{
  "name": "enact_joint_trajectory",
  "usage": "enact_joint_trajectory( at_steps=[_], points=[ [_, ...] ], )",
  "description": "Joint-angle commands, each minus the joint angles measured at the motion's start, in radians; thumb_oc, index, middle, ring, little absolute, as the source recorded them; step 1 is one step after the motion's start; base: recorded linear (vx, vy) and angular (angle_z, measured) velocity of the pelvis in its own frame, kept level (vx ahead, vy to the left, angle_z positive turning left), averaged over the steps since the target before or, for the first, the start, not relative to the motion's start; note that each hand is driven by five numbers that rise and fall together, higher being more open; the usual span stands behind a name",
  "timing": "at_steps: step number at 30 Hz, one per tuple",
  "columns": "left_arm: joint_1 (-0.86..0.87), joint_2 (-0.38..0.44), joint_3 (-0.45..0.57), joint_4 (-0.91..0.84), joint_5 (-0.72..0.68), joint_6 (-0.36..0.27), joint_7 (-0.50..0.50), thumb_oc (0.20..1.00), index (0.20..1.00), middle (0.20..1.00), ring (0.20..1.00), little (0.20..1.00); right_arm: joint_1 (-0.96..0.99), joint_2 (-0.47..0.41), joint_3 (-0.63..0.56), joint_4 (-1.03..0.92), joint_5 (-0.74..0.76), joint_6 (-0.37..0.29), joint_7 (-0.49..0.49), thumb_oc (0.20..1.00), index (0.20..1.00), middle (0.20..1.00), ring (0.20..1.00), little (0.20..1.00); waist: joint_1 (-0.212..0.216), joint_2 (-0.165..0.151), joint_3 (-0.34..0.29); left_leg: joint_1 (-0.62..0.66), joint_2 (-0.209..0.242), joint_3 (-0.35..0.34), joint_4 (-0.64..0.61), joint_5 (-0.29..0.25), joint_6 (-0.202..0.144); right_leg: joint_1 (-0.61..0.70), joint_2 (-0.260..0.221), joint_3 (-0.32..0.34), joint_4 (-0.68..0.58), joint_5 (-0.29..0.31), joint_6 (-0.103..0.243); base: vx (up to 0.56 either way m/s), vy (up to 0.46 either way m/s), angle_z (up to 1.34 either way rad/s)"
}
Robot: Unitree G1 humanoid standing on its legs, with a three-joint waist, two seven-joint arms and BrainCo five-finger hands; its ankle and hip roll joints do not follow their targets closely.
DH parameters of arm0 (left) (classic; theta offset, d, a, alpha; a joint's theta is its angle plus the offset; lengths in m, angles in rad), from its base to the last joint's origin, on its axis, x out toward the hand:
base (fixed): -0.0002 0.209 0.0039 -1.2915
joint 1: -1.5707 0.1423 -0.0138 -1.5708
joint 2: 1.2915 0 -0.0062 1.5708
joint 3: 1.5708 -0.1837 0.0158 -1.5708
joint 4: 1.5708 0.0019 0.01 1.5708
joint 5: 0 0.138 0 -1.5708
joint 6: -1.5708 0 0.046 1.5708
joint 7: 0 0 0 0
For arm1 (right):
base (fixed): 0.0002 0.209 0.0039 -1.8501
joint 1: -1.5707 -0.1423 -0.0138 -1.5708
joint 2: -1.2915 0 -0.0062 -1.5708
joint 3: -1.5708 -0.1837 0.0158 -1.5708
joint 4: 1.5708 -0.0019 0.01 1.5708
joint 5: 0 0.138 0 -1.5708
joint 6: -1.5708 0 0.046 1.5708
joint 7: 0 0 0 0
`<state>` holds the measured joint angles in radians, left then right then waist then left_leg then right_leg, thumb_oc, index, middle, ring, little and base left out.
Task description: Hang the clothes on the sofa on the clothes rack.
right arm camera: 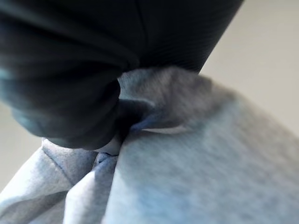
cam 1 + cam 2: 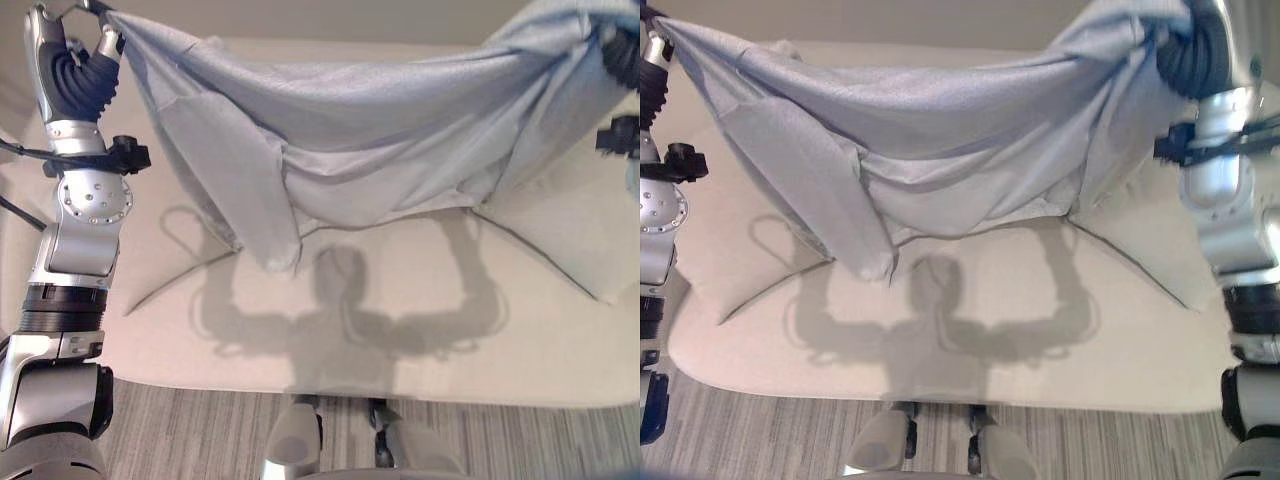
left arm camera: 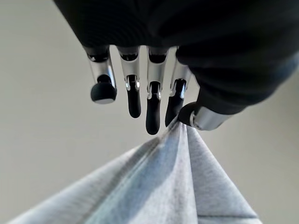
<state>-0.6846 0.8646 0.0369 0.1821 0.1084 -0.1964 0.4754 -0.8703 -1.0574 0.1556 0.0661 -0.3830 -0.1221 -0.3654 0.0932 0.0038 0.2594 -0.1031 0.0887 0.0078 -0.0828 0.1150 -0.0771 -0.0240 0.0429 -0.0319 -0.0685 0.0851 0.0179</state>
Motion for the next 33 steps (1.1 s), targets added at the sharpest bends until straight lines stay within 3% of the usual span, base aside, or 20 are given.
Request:
enact_joint_trajectory(
  at_steps=[1, 3, 4, 7, 8, 12, 13, 15, 17, 18, 19, 23, 24, 25, 27, 29, 33],
  points=[
    [-0.031, 0.052, -0.063, 0.016, 0.03, -0.024, 0.037, 0.2, 0.2, 0.2, 0.2, 0.2, 0.025, -0.009, 0.078, 0.037, -0.017, 0.004, -0.031, 0.2, 0.2, 0.2, 0.2, 0.2, 0.015, -0.049, -0.196, 0.045, 0.017, 0.035, 0.018, -0.005, -0.08, 0.002, -0.05, 0.018, 0.142, -0.174, 0.129, -0.15, 0.241, 0.68],
    [-0.136, 0.074, -0.125, 0.032, 0.027, -0.025, 0.048, 0.2, 0.2, 0.2, 0.2, 0.2, -0.042, -0.015, 0.133, 0.048, -0.012, 0.019, -0.045, 0.2, 0.2, 0.2, 0.2, 0.2, 0.011, -0.068, -0.198, 0.036, 0.091, 0.034, 0.066, -0.02, -0.089, 0.004, -0.102, 0.001, 0.146, -0.17, 0.153, -0.13, 0.258, 0.64],
    [-0.147, 0.076, -0.131, 0.038, 0.026, -0.025, 0.05, 0.2, 0.2, 0.2, 0.2, 0.2, -0.049, -0.015, 0.136, 0.053, -0.011, 0.021, -0.046, 0.2, 0.2, 0.2, 0.2, 0.2, 0.012, -0.068, -0.193, 0.031, 0.092, 0.033, 0.071, -0.015, -0.089, 0.001, -0.101, 0.001, 0.148, -0.163, 0.153, -0.1, 0.183, 0.3],
    [-0.258, 0.106, -0.201, 0.063, 0.008, -0.034, 0.067, 0.2, 0.2, 0.2, 0.2, 0.2, -0.079, -0.012, 0.176, 0.068, -0.026, 0.038, -0.058, 0.2, 0.2, 0.2, 0.2, 0.2, 0.005, -0.075, -0.211, 0.064, 0.178, 0.018, 0.08, -0.022, -0.1, -0.016, -0.153, 0.0, 0.142, -0.149, 0.186, -0.09, 0.298, 0.14],
    [-0.299, 0.107, -0.233, 0.078, 0.002, -0.028, 0.072, 0.2, 0.2, 0.2, 0.2, 0.2, -0.09, -0.02, 0.181, 0.07, -0.03, 0.045, -0.06, 0.2, 0.2, 0.2, 0.2, 0.2, 0.006, -0.07, -0.219, 0.067, 0.185, 0.005, 0.081, -0.021, -0.105, -0.012, -0.166, -0.001, 0.131, -0.145, 0.193, -0.04, 0.371, 0.02],
    [-0.418, 0.119, -0.301, 0.104, -0.004, -0.018, 0.073, 0.2, 0.2, 0.2, 0.2, 0.2, -0.086, -0.031, 0.169, 0.07, -0.046, 0.061, -0.055, 0.2, 0.2, 0.2, 0.2, 0.2, -0.002, -0.046, -0.247, 0.098, 0.154, 0.012, 0.006, -0.04, -0.122, -0.014, -0.225, 0.0, 0.069, -0.083, 0.226, -0.1, 0.454, 0.14],
    [-0.527, 0.135, -0.372, 0.106, 0.008, -0.006, 0.077, 0.2, 0.2, 0.2, 0.2, 0.2, -0.119, -0.012, 0.175, 0.072, -0.058, 0.077, -0.071, 0.2, 0.2, 0.2, 0.2, 0.2, -0.009, -0.053, -0.228, 0.07, 0.096, 0.024, -0.004, -0.074, -0.102, -0.09, -0.283, 0.004, 0.041, 0.028, 0.244, -0.27, 0.413, 0.22],
    [-0.557, 0.141, -0.385, 0.1, 0.023, 0.003, 0.079, 0.2, 0.2, 0.2, 0.2, 0.2, -0.141, -0.002, 0.173, 0.081, -0.058, 0.086, -0.079, 0.2, 0.2, 0.2, 0.2, 0.2, -0.007, -0.066, -0.221, 0.052, 0.078, 0.044, -0.004, -0.075, -0.091, -0.116, -0.294, 0.004, 0.04, 0.053, 0.244, -0.25, 0.367, 0.34],
    [-0.586, 0.154, -0.405, 0.084, 0.031, 0.001, 0.079, 0.2, 0.2, 0.2, 0.2, 0.2, -0.169, -0.005, 0.185, 0.092, -0.047, 0.098, -0.08, 0.2, 0.2, 0.2, 0.2, 0.2, -0.002, -0.072, -0.216, 0.027, 0.051, 0.067, -0.004, -0.072, -0.07, -0.109, -0.277, 0.009, 0.064, 0.008, 0.236, -0.24, 0.385, 0.16],
    [-0.631, 0.149, -0.433, 0.093, 0.022, 0.001, 0.08, 0.2, 0.2, 0.2, 0.2, 0.2, -0.207, -0.006, 0.21, 0.108, -0.036, 0.099, -0.083, 0.2, 0.2, 0.2, 0.2, 0.2, 0.008, -0.079, -0.207, 0.007, 0.023, 0.071, -0.004, -0.054, -0.048, -0.095, -0.219, 0.057, 0.181, -0.061, 0.21, -0.21, 0.315, 0.04],
    [-0.635, 0.149, -0.435, 0.095, 0.022, 0.0, 0.081, 0.2, 0.2, 0.2, 0.2, 0.2, -0.21, -0.006, 0.211, 0.11, -0.036, 0.099, -0.083, 0.2, 0.2, 0.2, 0.2, 0.2, 0.01, -0.081, -0.207, 0.009, 0.023, 0.073, -0.004, -0.06, -0.049, -0.098, -0.219, 0.059, 0.188, -0.07, 0.21, -0.19, 0.263, 0.08],
    [-0.665, 0.121, -0.441, 0.127, -0.002, 0.003, 0.07, 0.2, 0.2, 0.2, 0.2, 0.2, -0.178, -0.019, 0.19, 0.101, -0.04, 0.087, -0.08, 0.2, 0.2, 0.2, 0.2, 0.2, 0.05, -0.118, -0.221, -0.059, -0.037, 0.057, -0.004, -0.03, -0.021, 0.008, -0.047, 0.109, 0.264, -0.222, 0.149, -0.13, 0.141, 0.24],
    [-0.665, 0.117, -0.433, 0.132, -0.001, 0.014, 0.064, 0.2, 0.2, 0.2, 0.2, 0.2, -0.17, -0.021, 0.176, 0.107, -0.041, 0.094, -0.073, 0.2, 0.2, 0.2, 0.2, 0.2, 0.059, -0.129, -0.222, -0.063, -0.051, 0.056, -0.004, -0.031, -0.02, 0.022, -0.035, 0.105, 0.252, -0.238, 0.134, -0.05, 0.083, 0.21],
    [-0.664, 0.11, -0.42, 0.139, 0.0, 0.016, 0.062, 0.2, 0.2, 0.2, 0.2, 0.2, -0.147, -0.021, 0.158, 0.101, -0.041, 0.093, -0.079, 0.2, 0.2, 0.2, 0.2, 0.2, 0.068, -0.143, -0.221, -0.08, -0.068, 0.059, -0.004, -0.007, -0.018, 0.052, -0.021, 0.109, 0.208, -0.241, 0.125, -0.02, 0.066, 0.0],
    [-0.635, 0.111, -0.404, 0.145, 0.003, 0.016, 0.047, 0.2, 0.2, 0.2, 0.2, 0.2, -0.115, -0.014, 0.123, 0.093, -0.033, 0.086, -0.072, 0.2, 0.2, 0.2, 0.2, 0.2, 0.064, -0.152, -0.219, -0.077, -0.081, 0.058, -0.004, -0.008, -0.019, 0.066, 0.003, 0.125, 0.157, -0.239, 0.115, -0.02, 0.056, 0.24],
    [-0.61, 0.125, -0.405, 0.169, -0.01, 0.01, 0.051, 0.2, 0.2, 0.2, 0.2, 0.2, -0.12, -0.012, 0.134, 0.097, -0.021, 0.077, -0.073, 0.2, 0.2, 0.2, 0.2, 0.2, 0.066, -0.141, -0.2, -0.091, -0.09, 0.062, -0.004, 0.009, -0.022, 0.051, 0.026, 0.133, 0.105, -0.206, 0.113, -0.08, 0.109, 0.49],
    [-0.598, 0.097, -0.407, 0.184, -0.014, 0.011, 0.047, 0.2, 0.2, 0.2, 0.2, 0.2, -0.133, -0.044, 0.142, 0.099, -0.016, 0.083, -0.073, 0.2, 0.2, 0.2, 0.2, 0.2, 0.049, -0.128, -0.172, -0.114, -0.079, 0.104, -0.003, 0.018, -0.029, 0.058, 0.006, 0.1, 0.063, -0.191, 0.124, -0.12, 0.188, 0.36]
  ],
)
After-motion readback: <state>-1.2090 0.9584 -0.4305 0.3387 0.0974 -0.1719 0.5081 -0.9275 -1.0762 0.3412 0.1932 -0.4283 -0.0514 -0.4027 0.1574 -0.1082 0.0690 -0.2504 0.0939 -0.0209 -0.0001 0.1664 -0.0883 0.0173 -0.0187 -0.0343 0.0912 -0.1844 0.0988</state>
